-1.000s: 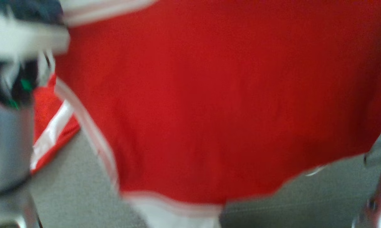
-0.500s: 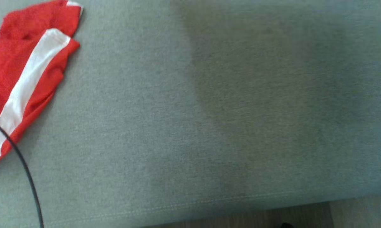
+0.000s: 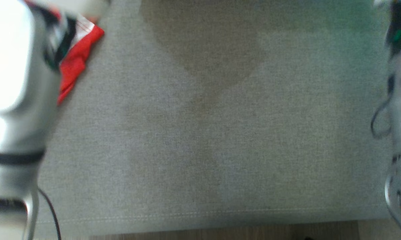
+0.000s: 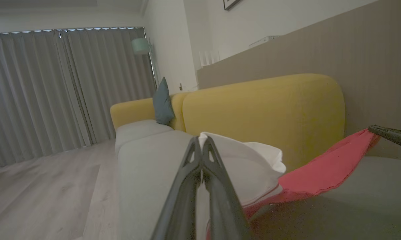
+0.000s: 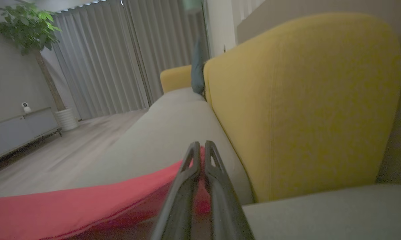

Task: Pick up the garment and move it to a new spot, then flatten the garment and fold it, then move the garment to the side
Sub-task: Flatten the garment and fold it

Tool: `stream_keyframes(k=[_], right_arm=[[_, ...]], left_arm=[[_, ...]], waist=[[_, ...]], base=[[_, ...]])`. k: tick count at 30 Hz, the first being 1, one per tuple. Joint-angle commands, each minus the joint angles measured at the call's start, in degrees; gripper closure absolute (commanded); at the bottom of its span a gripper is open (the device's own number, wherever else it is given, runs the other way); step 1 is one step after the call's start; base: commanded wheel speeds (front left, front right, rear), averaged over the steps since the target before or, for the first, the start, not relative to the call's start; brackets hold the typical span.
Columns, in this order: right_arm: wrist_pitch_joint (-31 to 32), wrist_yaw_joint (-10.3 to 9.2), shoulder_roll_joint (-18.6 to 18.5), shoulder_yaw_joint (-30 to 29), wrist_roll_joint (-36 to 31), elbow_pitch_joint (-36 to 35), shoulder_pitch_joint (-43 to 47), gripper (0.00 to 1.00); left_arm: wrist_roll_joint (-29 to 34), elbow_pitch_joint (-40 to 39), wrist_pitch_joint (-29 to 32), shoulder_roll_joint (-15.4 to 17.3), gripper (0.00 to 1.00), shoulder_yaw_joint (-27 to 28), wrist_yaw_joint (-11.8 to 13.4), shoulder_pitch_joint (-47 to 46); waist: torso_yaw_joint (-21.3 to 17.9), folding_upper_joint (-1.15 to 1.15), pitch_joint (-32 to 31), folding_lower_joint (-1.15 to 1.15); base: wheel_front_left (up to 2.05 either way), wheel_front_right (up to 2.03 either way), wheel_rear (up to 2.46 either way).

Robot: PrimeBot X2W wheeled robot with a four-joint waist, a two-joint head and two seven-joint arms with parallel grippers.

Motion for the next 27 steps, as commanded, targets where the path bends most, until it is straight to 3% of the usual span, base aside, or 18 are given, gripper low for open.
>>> stream_keyframes(k=[1, 13, 27], right_arm=[[-0.09, 0.37, -0.65, 2.66, 1.31, -0.91, 0.94, 1.0], [10.84, 0.37, -10.95, 18.2, 12.76, -1.37, 18.15, 1.0], [20.22, 0.37, -21.03, 31.54, 19.81, -8.18, 31.46, 1.0]], left_arm=[[-0.9, -2.97, -0.2, 3.35, 1.0, 1.39, -0.21, 1.08], [-3.74, -6.49, -0.2, 9.23, 1.0, -6.45, -0.22, 22.86], [-9.87, -10.32, -0.2, 16.65, 1.0, -18.7, -0.22, 34.86]], waist=[[0.34, 0.0, -1.69, 0.0], [0.33, 0.0, -13.11, 0.0], [0.38, 0.0, -21.22, 0.0]], base=[[0.0, 0.0, 0.0], [0.0, 0.0, 0.0], [0.0, 0.0, 0.0]])
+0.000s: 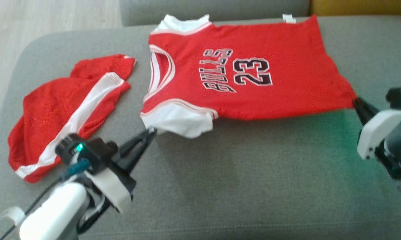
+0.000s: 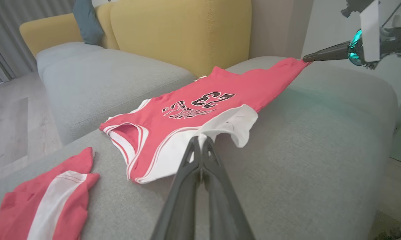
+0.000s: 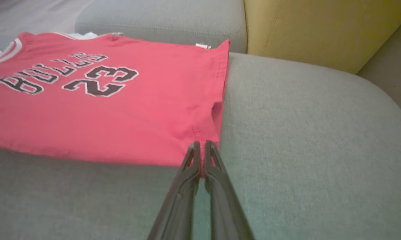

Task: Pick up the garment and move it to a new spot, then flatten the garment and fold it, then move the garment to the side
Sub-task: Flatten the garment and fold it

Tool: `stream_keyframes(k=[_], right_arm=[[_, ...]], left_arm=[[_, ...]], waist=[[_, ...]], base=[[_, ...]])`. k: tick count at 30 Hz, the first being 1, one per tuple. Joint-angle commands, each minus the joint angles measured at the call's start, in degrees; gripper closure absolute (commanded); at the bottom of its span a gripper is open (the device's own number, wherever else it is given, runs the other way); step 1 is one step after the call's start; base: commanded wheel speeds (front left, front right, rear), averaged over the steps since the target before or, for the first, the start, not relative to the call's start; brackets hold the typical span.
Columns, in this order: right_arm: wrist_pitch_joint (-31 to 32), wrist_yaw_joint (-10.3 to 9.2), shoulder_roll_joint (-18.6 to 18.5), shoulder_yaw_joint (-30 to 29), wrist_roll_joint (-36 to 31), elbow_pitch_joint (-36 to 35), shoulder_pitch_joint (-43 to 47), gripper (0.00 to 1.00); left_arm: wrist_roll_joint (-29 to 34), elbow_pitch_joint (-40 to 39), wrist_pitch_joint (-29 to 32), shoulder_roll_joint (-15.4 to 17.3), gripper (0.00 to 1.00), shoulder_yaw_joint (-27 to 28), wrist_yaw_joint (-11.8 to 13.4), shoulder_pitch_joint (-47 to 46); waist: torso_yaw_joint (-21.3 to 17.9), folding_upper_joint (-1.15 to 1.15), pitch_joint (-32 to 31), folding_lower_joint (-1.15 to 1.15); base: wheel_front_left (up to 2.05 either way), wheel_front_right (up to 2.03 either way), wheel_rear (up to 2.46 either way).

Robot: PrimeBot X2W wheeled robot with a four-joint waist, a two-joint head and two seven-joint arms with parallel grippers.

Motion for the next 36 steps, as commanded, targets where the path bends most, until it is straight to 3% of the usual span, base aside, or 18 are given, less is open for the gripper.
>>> stream_keyframes(k=[1, 14, 23, 36], right_arm=[[0.53, 0.37, -2.24, 0.89, 0.69, -1.85, 0.54, 1.0], [13.01, 0.37, -7.88, 4.93, 9.0, -7.44, 8.86, 1.0], [24.49, 0.37, -11.2, 2.06, 14.31, -15.08, 13.08, 1.0], [27.97, 0.37, -6.95, -7.39, 8.92, -18.96, 9.85, 1.0]], left_arm=[[-0.6, -2.03, -0.29, 2.65, 1.0, 1.68, 0.09, -1.78], [-7.43, -8.16, 4.14, 8.98, 1.0, -8.5, 0.09, 2.98], [-10.24, -13.17, 6.75, 12.98, 1.0, -8.65, 0.81, 5.16], [-9.17, -11.91, 6.37, 10.93, 1.0, -5.05, 1.97, -2.82]], waist=[[0.16, 0.0, -1.09, 0.01], [-0.63, 0.0, -5.54, 0.01], [-1.64, 0.0, -5.29, 0.01], [-1.58, 0.0, 0.38, 0.01]], base=[[0.0, 0.0, 0.0], [0.0, 0.0, 0.0], [0.0, 0.0, 0.0], [0.0, 0.0, 0.0]])
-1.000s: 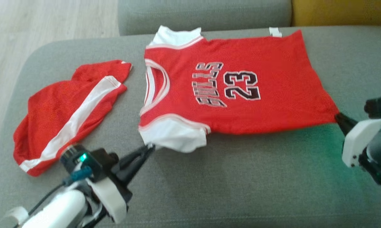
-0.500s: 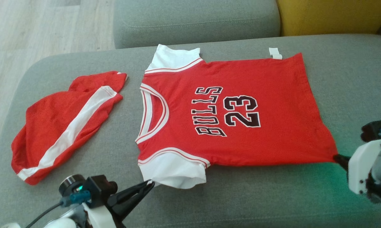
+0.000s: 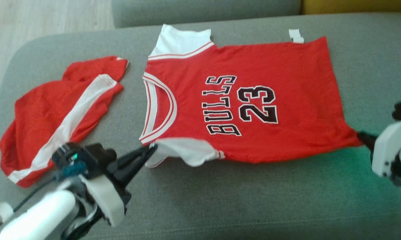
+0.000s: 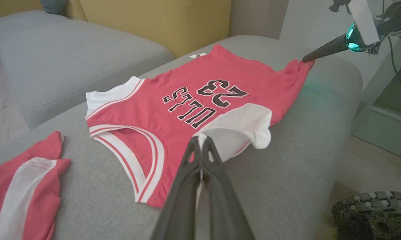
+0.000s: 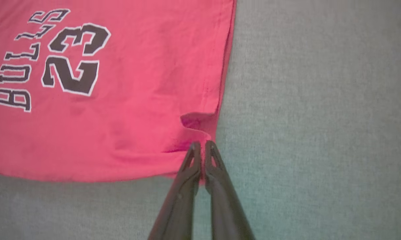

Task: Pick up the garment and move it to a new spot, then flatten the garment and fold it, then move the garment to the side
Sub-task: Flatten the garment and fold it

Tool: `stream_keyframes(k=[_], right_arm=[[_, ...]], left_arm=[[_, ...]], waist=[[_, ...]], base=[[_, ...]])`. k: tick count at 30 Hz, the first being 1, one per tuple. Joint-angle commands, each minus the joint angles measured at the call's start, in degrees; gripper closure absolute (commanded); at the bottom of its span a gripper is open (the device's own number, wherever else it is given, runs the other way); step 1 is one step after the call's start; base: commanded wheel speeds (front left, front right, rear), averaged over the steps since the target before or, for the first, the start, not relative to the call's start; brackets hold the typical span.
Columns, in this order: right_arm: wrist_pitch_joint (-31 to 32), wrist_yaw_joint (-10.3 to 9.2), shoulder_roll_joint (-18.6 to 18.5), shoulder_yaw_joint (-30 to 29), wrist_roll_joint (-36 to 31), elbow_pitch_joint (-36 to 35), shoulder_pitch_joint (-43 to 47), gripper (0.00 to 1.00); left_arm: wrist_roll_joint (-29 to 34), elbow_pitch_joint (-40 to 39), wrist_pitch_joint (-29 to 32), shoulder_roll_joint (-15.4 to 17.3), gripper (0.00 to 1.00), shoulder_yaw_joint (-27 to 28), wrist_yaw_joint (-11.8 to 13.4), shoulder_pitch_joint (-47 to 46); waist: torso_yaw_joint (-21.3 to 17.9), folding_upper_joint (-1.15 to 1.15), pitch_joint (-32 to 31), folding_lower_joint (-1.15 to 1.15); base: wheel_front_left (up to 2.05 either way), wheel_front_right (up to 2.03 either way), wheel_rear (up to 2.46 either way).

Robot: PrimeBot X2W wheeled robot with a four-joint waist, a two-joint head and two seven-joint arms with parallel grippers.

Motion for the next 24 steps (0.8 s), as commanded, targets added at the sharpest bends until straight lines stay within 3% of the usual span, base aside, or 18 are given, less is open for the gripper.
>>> stream_keyframes(k=[1, 9, 24], right_arm=[[0.15, 0.37, -0.93, -0.94, -0.9, -1.91, -2.94, 1.0], [0.94, 0.37, 3.15, -4.54, -6.27, -0.35, -7.38, 1.0], [-3.37, 0.37, 8.48, -7.3, -13.21, 5.71, -14.21, 1.0]], left_arm=[[0.26, -0.71, -0.69, 1.15, 1.0, 3.18, 0.16, -3.66], [1.13, 4.58, -1.82, -1.92, 1.0, 4.12, -0.3, -10.02], [2.38, 17.73, -5.76, -7.24, 1.0, 5.44, -1.13, -20.57]], waist=[[-0.05, 0.0, 1.14, 0.0], [0.08, 0.0, 4.76, 0.0], [0.12, 0.0, 9.9, 0.0]], base=[[0.0, 0.0, 0.0], [0.0, 0.0, 0.0], [0.0, 0.0, 0.0]])
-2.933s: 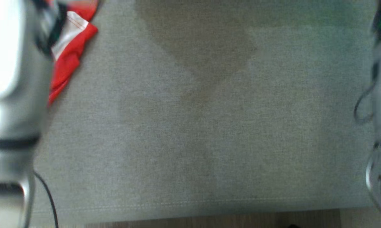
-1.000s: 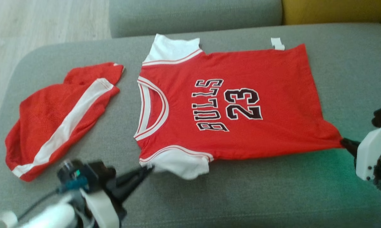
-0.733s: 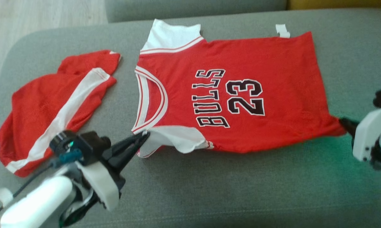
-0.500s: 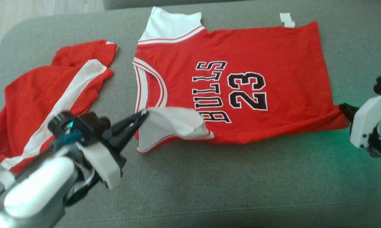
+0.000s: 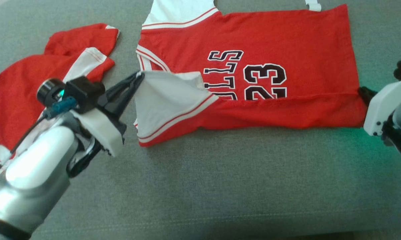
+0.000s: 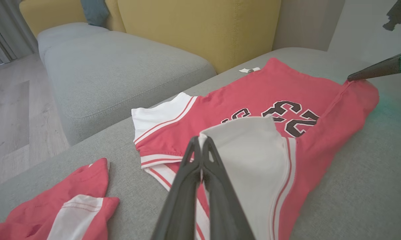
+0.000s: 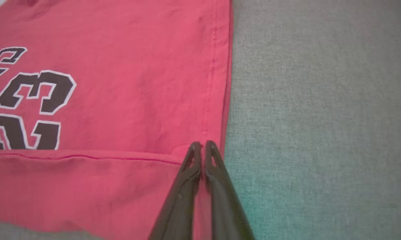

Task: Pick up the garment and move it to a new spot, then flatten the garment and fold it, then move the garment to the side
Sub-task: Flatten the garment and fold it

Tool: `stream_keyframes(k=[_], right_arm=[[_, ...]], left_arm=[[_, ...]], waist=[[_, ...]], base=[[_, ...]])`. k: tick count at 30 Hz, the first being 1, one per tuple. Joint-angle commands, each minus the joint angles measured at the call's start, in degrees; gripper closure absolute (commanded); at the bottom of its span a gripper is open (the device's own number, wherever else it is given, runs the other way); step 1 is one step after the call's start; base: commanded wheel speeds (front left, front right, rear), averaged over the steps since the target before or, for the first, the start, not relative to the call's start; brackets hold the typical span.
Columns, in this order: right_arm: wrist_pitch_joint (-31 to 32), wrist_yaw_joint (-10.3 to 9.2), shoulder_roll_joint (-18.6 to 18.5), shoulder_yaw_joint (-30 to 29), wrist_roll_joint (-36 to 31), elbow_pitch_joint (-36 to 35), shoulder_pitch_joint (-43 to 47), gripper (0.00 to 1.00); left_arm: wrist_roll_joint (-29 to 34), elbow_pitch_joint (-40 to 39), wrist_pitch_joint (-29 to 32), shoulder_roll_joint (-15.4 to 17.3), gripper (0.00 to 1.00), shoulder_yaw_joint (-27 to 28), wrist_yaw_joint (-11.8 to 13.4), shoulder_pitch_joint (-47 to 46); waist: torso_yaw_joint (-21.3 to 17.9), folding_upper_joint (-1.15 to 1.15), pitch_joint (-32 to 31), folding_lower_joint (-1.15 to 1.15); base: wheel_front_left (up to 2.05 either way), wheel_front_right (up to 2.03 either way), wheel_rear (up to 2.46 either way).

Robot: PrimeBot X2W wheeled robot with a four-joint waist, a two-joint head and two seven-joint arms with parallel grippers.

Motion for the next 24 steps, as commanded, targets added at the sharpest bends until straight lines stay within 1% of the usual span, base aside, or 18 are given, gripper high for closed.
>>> stream_keyframes(k=[1, 8, 9, 10, 11, 14, 15, 17, 20, 24], right_arm=[[-0.82, 0.37, -0.38, 0.26, -0.44, -1.45, -1.98, 1.0], [-3.89, 0.37, 1.03, 0.97, -1.59, 1.17, -4.6, 1.0], [-5.0, 0.37, 1.17, 0.94, -2.01, 1.43, -4.93, 0.78], [-6.12, 0.37, 1.41, 0.92, -2.24, 1.66, -5.17, 0.19], [-7.32, 0.37, 1.71, 0.67, -2.24, 1.94, -5.38, 0.0], [-11.31, 0.37, 2.25, 0.58, -2.63, 2.15, -5.75, 0.0], [-11.31, 0.37, 2.25, 0.58, -2.63, 2.15, -5.75, 0.0], [-15.72, 0.37, 2.77, -0.08, -2.31, 1.14, -5.65, 0.0], [-23.56, 0.37, 3.34, -0.85, -2.71, -1.57, -4.61, 0.0], [-32.95, 0.37, 4.29, -2.15, -4.77, -5.61, -1.2, 0.0]], left_arm=[[0.45, -0.4, -0.85, 1.43, 1.0, 2.88, -0.08, -3.87], [0.84, 6.83, -1.65, -1.79, 1.0, 1.52, -0.42, -8.76], [0.9, 7.92, -1.71, -2.18, 0.58, 1.46, -0.43, -9.24], [1.06, 9.05, -1.77, -2.56, 0.07, 1.59, -0.28, -9.66], [1.17, 10.13, -1.84, -2.98, 0.0, 1.87, 0.16, -9.93], [0.65, 12.5, -2.04, -4.35, 0.0, 3.73, 2.04, -10.02], [0.65, 12.5, -2.04, -4.35, 0.0, 3.73, 2.04, -10.02], [-0.22, 12.74, -2.13, -5.4, 0.0, 6.29, 3.77, -9.57], [-0.87, 9.88, -2.16, -6.84, 0.0, 11.86, 6.28, -7.39], [-0.72, 3.07, -2.18, -9.81, 0.0, 21.21, 9.48, -1.16]], waist=[[-0.17, 0.0, 0.54, -0.01], [-0.9, 0.0, 1.95, -0.01], [-1.0, 0.0, 2.03, -0.01], [-1.08, 0.0, 2.06, -0.01], [-1.16, 0.0, 2.02, -0.01], [-1.27, 0.0, 1.64, -0.01], [-1.27, 0.0, 1.64, -0.01], [-1.2, 0.0, 1.04, -0.01], [-1.04, 0.0, -0.08, -0.01], [-0.96, 0.0, -2.21, -0.01]], base=[[0.0, 0.0, 0.0], [0.0, 0.0, 0.0], [0.0, 0.0, 0.0], [0.0, 0.0, 0.0], [0.0, 0.0, 0.0], [0.0, 0.0, 0.0], [0.0, 0.0, 0.0], [0.0, 0.0, 0.0], [0.0, 0.0, 0.0], [0.0, 0.0, 0.0]])
